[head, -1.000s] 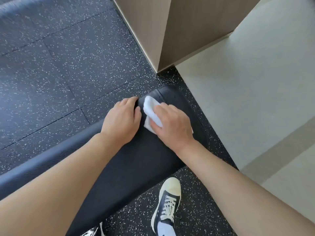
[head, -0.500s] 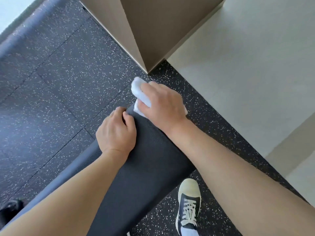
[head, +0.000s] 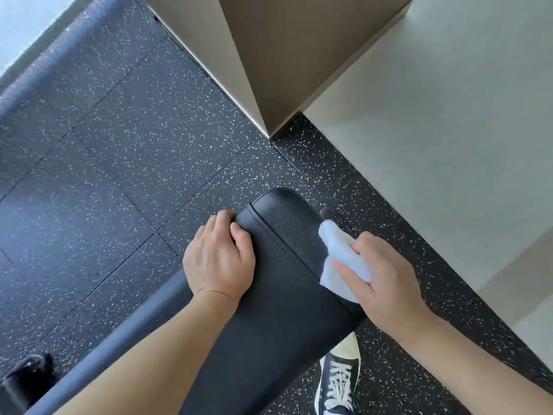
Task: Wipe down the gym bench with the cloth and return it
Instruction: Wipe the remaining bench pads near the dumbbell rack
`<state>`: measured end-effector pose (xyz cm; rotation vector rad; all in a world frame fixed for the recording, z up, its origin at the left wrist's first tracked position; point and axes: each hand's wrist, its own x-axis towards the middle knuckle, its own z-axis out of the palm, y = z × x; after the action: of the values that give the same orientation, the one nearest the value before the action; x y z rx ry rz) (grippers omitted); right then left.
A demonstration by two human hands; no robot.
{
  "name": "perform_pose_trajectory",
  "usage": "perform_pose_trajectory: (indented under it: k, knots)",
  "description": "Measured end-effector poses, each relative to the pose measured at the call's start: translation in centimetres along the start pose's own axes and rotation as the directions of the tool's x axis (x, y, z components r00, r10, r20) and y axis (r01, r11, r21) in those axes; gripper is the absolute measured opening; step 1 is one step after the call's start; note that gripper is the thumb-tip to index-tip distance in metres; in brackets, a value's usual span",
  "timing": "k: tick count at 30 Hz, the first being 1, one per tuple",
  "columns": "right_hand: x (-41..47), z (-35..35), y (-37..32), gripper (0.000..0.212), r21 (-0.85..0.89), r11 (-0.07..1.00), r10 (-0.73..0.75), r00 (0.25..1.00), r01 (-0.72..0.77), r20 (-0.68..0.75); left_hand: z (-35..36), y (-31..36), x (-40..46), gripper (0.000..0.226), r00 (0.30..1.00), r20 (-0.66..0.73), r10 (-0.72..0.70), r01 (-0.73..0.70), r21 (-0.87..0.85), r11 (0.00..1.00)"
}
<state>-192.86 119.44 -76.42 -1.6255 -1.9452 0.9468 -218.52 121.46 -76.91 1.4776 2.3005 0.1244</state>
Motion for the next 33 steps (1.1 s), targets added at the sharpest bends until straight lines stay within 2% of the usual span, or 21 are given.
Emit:
perform_pose_trajectory:
  k: [4, 6, 7, 8, 10, 11, 12, 13, 15, 17, 19, 22, 24, 28, 31, 33]
  knots:
    - [8.4, 2.7, -2.4, 0.033, 0.068, 0.997, 0.030, 0.999, -0.032, 0.033, -0.1, 0.0, 0.1, 0.037, 1.000, 0.022, -0.008, 0.009, -0.012, 1.000]
    - [14.1, 4.6, -4.2, 0.037, 0.108, 0.992, 0.049, 0.990, -0.063, 0.132, -0.1, 0.0, 0.2, 0.037, 1.000, 0.016, 0.003, -0.003, -0.009, 1.000]
    - [16.6, 5.5, -5.1, 0.040, 0.100, 0.993, 0.043, 0.972, -0.067, 0.231, -0.1, 0.0, 0.3, 0.036, 1.000, 0.009, 0.013, -0.013, -0.005, 1.000]
    - [18.7, 6.3, -5.8, 0.043, 0.071, 0.995, 0.033, 0.935, -0.062, 0.353, 0.0, -0.1, 0.3, 0.034, 1.000, 0.003, 0.025, -0.025, 0.001, 1.000]
    - [21.3, 7.4, -6.3, 0.045, 0.004, 0.998, 0.053, 0.802, -0.068, 0.595, 0.0, -0.1, 0.3, 0.029, 0.999, -0.006, 0.042, -0.042, 0.011, 0.999]
    - [21.8, 7.6, -6.1, 0.044, -0.008, 0.996, 0.073, 0.737, -0.091, 0.672, 0.1, -0.2, 0.3, 0.027, 0.999, -0.010, 0.043, -0.043, 0.015, 0.999]
    - [21.8, 7.6, -5.8, 0.043, 0.017, 0.991, 0.080, 0.708, -0.129, 0.702, 0.1, -0.2, 0.3, 0.026, 0.999, -0.010, 0.043, -0.043, 0.022, 0.999]
    - [21.5, 7.1, -5.4, 0.044, 0.076, 0.984, 0.066, 0.723, -0.162, 0.687, 0.1, -0.3, 0.3, 0.027, 0.999, -0.008, 0.042, -0.042, 0.029, 0.999]
    - [19.8, 5.5, -4.1, 0.046, 0.201, 0.960, 0.049, 0.827, -0.193, 0.560, 0.0, -0.2, 0.2, 0.031, 0.999, 0.003, 0.043, -0.043, 0.032, 0.999]
    - [16.6, 3.7, -2.2, 0.043, 0.276, 0.927, 0.127, 0.905, -0.255, 0.407, -0.1, -0.1, 0.2, 0.034, 0.999, 0.007, 0.046, -0.046, 0.031, 0.998]
    - [11.8, 2.0, -0.7, 0.042, 0.322, 0.886, 0.243, 0.925, -0.335, 0.294, -0.2, -0.1, 0.3, 0.034, 0.999, 0.004, 0.048, -0.048, 0.032, 0.998]
    - [6.4, 0.9, 0.2, 0.049, 0.331, 0.876, 0.300, 0.933, -0.351, 0.198, -0.1, 0.0, 0.4, 0.033, 0.999, -0.004, 0.052, -0.052, 0.021, 0.998]
    - [6.6, 1.1, -0.2, 0.048, 0.318, 0.885, 0.291, 0.937, -0.341, 0.195, -0.1, 0.1, 0.4, 0.033, 0.999, -0.002, 0.041, -0.041, 0.013, 0.999]
    - [12.5, 3.3, -2.1, 0.045, 0.334, 0.896, 0.233, 0.950, -0.293, 0.208, -0.1, 0.1, 0.3, 0.034, 0.999, -0.001, 0.034, -0.034, 0.020, 0.999]
    - [16.2, 4.8, -3.0, 0.046, 0.296, 0.921, 0.173, 0.945, -0.255, 0.277, 0.0, 0.2, 0.3, 0.035, 0.999, -0.003, 0.038, -0.038, 0.046, 0.998]
    - [15.9, 4.6, -3.0, 0.045, 0.316, 0.908, 0.191, 0.943, -0.275, 0.273, 0.0, 0.2, 0.3, 0.035, 0.999, -0.009, 0.042, -0.042, 0.067, 0.997]
